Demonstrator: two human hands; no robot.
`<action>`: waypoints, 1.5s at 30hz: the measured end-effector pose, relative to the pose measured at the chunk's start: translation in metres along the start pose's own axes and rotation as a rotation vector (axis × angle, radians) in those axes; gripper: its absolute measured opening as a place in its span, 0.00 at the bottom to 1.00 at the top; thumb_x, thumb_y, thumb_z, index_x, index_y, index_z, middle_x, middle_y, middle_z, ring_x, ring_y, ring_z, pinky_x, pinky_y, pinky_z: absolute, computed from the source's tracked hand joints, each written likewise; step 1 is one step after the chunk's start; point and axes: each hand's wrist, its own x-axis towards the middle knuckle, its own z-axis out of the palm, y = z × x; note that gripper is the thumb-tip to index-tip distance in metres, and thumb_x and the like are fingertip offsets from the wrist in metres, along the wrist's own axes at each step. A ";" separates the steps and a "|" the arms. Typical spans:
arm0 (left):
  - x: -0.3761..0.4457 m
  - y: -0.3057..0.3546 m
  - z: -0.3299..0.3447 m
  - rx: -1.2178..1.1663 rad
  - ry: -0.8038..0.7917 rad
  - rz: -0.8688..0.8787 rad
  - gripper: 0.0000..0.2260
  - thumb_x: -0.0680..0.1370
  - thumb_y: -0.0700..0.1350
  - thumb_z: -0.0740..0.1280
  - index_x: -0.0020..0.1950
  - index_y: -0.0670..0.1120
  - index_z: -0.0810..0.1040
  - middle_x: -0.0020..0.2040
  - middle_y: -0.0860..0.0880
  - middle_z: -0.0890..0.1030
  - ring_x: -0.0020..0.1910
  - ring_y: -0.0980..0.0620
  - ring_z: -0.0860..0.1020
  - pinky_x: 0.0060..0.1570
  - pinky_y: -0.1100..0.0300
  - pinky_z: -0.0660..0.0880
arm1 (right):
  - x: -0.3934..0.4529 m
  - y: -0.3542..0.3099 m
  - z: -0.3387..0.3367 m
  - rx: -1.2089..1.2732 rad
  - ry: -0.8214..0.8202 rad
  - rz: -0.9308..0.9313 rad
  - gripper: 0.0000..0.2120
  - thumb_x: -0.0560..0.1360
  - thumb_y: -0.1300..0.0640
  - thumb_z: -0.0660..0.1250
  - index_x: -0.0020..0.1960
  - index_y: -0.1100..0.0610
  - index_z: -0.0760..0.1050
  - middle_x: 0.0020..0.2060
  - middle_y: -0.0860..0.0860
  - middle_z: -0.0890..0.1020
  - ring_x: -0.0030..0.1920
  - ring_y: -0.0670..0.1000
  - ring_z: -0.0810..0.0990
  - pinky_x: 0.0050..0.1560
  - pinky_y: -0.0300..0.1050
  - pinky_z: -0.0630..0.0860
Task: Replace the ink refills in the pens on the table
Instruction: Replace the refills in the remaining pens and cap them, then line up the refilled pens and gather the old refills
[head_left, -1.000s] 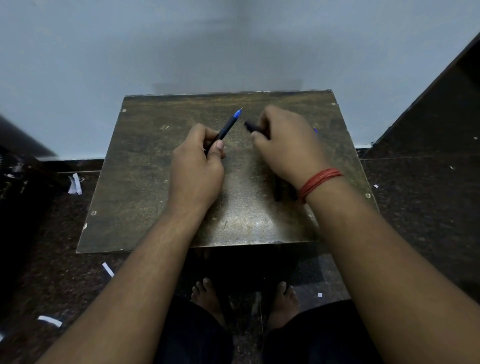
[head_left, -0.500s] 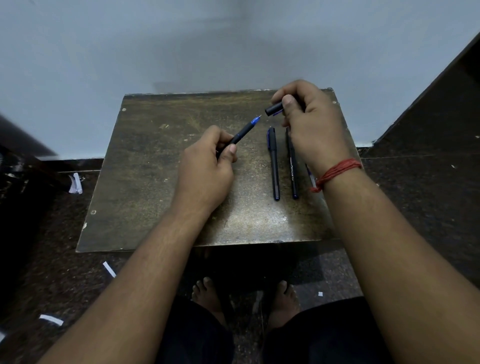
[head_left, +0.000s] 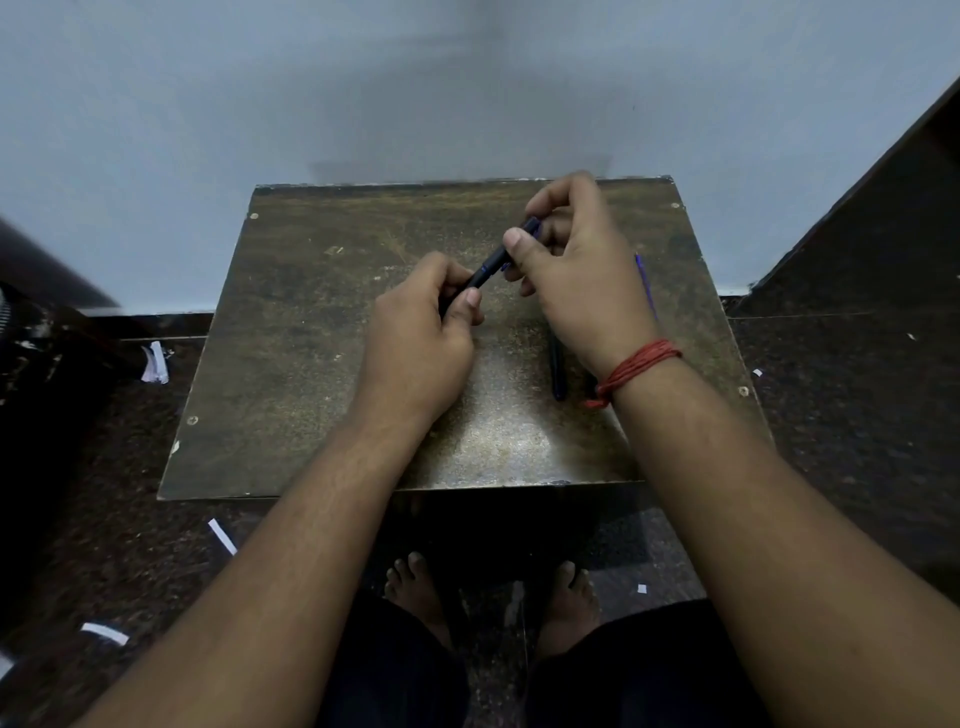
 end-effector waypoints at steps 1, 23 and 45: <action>-0.001 0.001 0.000 0.003 0.009 0.005 0.05 0.80 0.40 0.66 0.49 0.50 0.76 0.39 0.56 0.82 0.40 0.63 0.80 0.41 0.69 0.74 | -0.001 -0.001 0.003 0.022 0.019 0.005 0.09 0.78 0.62 0.68 0.53 0.56 0.69 0.43 0.60 0.81 0.39 0.51 0.85 0.37 0.42 0.80; -0.001 0.004 0.010 0.334 -0.002 -0.058 0.06 0.76 0.52 0.67 0.43 0.51 0.78 0.37 0.55 0.78 0.38 0.53 0.77 0.36 0.56 0.72 | 0.002 -0.001 -0.018 -0.373 -0.124 0.065 0.15 0.79 0.60 0.66 0.65 0.52 0.75 0.43 0.45 0.80 0.49 0.51 0.82 0.57 0.51 0.78; -0.006 0.019 0.015 0.594 -0.107 -0.033 0.11 0.80 0.52 0.63 0.58 0.48 0.72 0.45 0.51 0.78 0.39 0.50 0.72 0.37 0.56 0.66 | -0.010 -0.013 -0.014 -0.923 -0.330 0.197 0.14 0.77 0.58 0.69 0.60 0.59 0.71 0.59 0.59 0.77 0.57 0.58 0.77 0.46 0.46 0.69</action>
